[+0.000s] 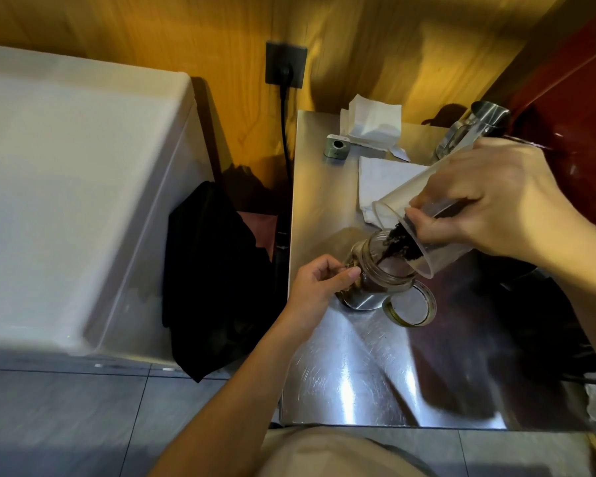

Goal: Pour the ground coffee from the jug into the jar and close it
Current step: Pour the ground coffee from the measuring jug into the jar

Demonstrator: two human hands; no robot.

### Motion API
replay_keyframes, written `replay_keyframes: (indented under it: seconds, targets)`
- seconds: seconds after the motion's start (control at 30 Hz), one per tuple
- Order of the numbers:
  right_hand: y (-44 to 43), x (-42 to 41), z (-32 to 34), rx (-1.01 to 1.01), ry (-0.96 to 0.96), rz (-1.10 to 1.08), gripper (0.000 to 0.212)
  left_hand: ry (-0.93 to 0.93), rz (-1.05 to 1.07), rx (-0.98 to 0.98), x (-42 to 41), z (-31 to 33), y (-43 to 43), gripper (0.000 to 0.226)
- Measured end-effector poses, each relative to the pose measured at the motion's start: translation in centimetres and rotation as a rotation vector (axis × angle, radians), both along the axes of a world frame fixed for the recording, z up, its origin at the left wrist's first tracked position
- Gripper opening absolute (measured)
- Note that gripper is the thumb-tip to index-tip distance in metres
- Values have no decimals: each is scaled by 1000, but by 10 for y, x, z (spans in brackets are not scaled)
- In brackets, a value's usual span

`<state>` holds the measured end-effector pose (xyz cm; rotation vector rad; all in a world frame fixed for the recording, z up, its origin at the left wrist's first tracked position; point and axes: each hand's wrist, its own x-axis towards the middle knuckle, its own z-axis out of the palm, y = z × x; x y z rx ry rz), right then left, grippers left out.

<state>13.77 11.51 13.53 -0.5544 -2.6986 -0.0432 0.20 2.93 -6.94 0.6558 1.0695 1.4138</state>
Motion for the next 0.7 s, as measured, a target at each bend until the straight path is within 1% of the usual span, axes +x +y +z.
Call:
replay_keyframes:
  seconds: [0.13,0.3,0.53,0.7]
  targets:
    - [0,-1,-1,11,-16,-11,23,10,-2,-7,0,1,0,18]
    - [1,-1,1,0,-38,-7,33,-4,7,-5,1,2,0,17]
    - [-4,-5,1,12,-92,5,37,1,14,18,1,2,0,17]
    - [0,-4,3,27,-85,4,29,11,4,24,0,2,0,16]
